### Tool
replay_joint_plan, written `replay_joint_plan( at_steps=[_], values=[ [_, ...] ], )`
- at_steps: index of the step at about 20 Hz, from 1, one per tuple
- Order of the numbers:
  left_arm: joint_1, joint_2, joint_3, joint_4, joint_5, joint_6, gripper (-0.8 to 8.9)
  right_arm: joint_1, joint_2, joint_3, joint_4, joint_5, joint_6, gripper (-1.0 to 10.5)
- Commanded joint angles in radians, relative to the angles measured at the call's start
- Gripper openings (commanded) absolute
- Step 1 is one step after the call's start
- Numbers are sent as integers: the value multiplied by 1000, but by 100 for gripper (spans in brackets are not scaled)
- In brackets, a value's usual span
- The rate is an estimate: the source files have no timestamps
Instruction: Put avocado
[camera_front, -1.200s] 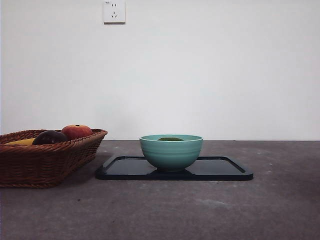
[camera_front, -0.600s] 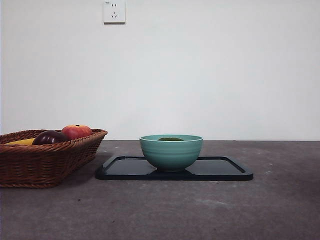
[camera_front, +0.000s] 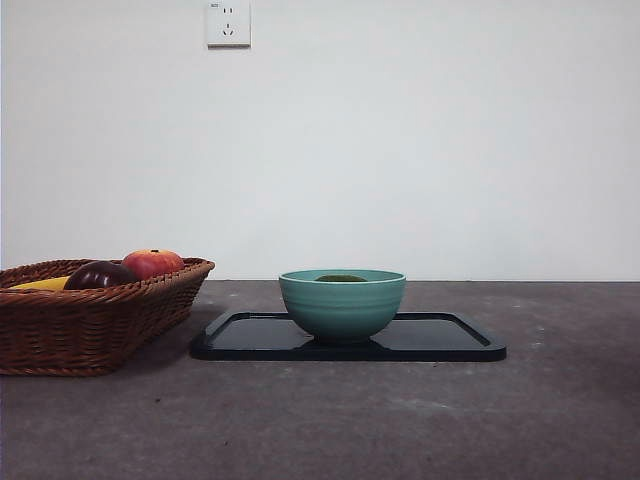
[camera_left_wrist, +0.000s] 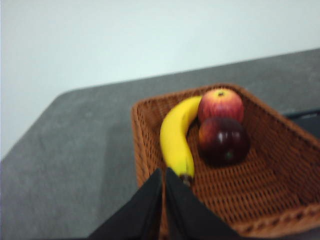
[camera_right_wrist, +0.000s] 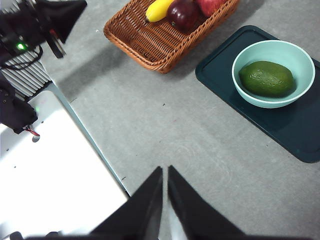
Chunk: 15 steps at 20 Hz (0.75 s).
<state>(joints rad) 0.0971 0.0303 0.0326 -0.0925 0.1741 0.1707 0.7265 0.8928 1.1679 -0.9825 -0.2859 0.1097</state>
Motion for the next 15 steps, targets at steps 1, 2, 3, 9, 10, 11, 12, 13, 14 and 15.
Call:
replay_joint_plan(
  at_steps=[1,2,3,9,10,11,12,13,14,15],
  values=[
    [2,-25,-18,-9,-10,-3,11,9,7,8,10,-1,6,7],
    [2,-27,-21,-21,-10,-3,11,9,7,8,10,-1,6,7],
    [2,-27,-21,-32,-10,-4,11,9,7,8,10,-1,6,6],
    [1,-27,-21,-88,-10,-30,11,9,7,8,10,-1,6,7],
    [1,-27,-21,-88,-10,-30,11,9,7,8,10,-1,6,7],
    [1,-27,-21,-88,-10,-30,11,9,7,8,10,-1,6,7],
    [1,-27,-21,-88,-10,-30,11,9,7,8,10,-1,6,7],
    [1,-27,-21,-88,-10,-30,11,9,7,8,10,-1,6,7],
    [1,-27,-21,-88,-10,-30,11,9,7,8,10,-1,6,7],
    [1,-27,-21,-88,-10,-30,11,9,7,8,10,-1,6,7]
  ],
)
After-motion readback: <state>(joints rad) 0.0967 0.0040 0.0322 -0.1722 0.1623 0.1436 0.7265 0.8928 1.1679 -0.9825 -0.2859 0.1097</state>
